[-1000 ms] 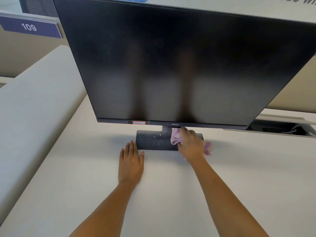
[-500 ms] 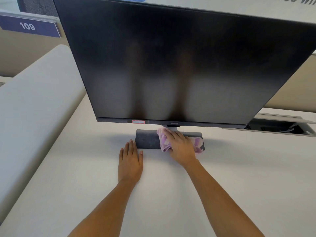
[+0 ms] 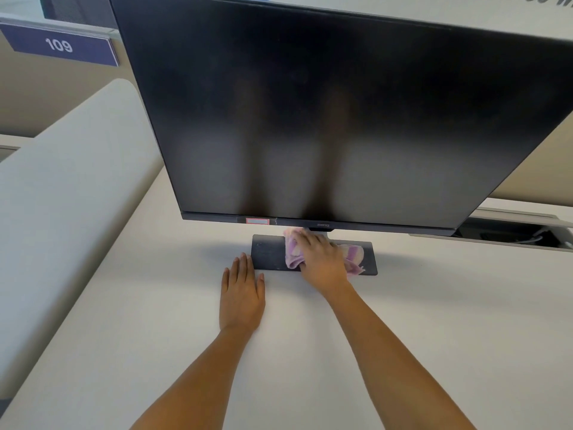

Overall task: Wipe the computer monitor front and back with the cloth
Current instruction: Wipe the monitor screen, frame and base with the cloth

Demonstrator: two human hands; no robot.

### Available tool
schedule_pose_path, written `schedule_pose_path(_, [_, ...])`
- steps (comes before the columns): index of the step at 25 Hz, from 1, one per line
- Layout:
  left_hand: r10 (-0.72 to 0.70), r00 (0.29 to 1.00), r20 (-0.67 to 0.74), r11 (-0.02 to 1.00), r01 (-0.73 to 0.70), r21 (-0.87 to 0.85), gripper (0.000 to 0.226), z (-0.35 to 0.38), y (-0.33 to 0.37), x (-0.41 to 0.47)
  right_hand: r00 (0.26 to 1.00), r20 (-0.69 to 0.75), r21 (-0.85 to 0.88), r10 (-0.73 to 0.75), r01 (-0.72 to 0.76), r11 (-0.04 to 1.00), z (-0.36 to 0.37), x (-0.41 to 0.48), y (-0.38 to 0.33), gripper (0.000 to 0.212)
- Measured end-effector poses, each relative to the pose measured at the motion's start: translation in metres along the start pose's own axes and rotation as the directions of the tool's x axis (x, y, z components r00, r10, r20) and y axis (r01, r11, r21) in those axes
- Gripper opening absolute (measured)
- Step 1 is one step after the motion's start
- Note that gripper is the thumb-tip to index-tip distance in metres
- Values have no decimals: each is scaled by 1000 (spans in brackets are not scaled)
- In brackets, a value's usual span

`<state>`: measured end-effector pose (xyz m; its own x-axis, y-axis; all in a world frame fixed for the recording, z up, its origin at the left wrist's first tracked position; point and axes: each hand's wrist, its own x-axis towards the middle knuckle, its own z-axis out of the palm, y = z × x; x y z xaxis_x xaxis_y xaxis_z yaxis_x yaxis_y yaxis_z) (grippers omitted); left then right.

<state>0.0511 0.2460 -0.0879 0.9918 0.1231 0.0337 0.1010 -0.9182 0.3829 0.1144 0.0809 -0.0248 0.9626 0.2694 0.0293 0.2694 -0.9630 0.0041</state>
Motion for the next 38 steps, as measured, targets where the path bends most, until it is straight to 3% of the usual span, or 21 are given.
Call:
schedule_pose_path(7, [55, 998, -24, 998, -55, 7, 83, 5, -6, 1, 921, 142, 73, -362, 355, 932, -1, -15, -21, 71])
schedule_pose_path(9, [36, 998, -52, 999, -38, -26, 81, 5, -6, 1, 947, 89, 79, -309, 302, 950, -4, -11, -15, 64])
schedule_pose_path(11, [16, 998, -63, 998, -20, -54, 78, 5, -5, 1, 987, 18, 67, -158, 157, 985, -5, 1, -19, 56])
schedule_pose_path(14, [-20, 998, -59, 991, 12, -136, 59, 2, -5, 2, 999, -2, 77, -47, 47, 996, -7, 18, -45, 58])
schedule_pose_path(16, [-64, 997, -31, 963, 54, -264, 50, -2, -4, 3, 994, 24, 48, -106, 105, 993, -7, 20, -61, 60])
schedule_pose_path(19, [-132, 991, -30, 897, 107, -430, 57, -6, -4, 0, 976, 97, 53, -198, 193, 980, -1, 8, -63, 63])
schedule_pose_path(23, [-108, 994, 26, 881, 108, -461, 98, -4, -8, -1, 921, 106, 93, -375, 366, 926, 8, -19, -47, 66])
schedule_pose_path(26, [-42, 999, 31, 940, 50, -338, 70, -7, -5, -3, 897, 151, 65, -415, 410, 910, 5, -26, -16, 48])
schedule_pose_path(27, [-26, 999, 30, 953, 34, -301, 66, -8, -3, -4, 915, 164, 65, -368, 363, 930, 3, -29, -2, 39])
schedule_pose_path(29, [-12, 1000, 21, 965, 17, -261, 63, -9, -1, -5, 989, 119, 147, -89, 71, 987, 5, -39, 27, 28])
schedule_pose_path(31, [-6, 1000, 13, 969, 9, -246, 63, -8, -1, -5, 958, 65, 232, 278, -286, 930, 12, -44, 42, 35])
schedule_pose_path(32, [-6, 1000, 12, 969, 9, -247, 65, -8, -1, -5, 936, 1, 223, 351, -342, 913, 16, -42, 39, 38])
schedule_pose_path(34, [-10, 1000, 5, 967, 11, -254, 66, -7, -1, -5, 957, -86, 216, 278, -254, 943, 18, -36, 13, 42])
schedule_pose_path(36, [-23, 1000, 2, 956, 22, -292, 63, -5, -2, -4, 992, -74, 283, 98, -73, 956, 11, -26, -26, 49])
schedule_pose_path(38, [-41, 999, 5, 937, 40, -347, 63, -5, -2, -3, 997, -31, 234, -75, 80, 969, 4, -17, -54, 57])
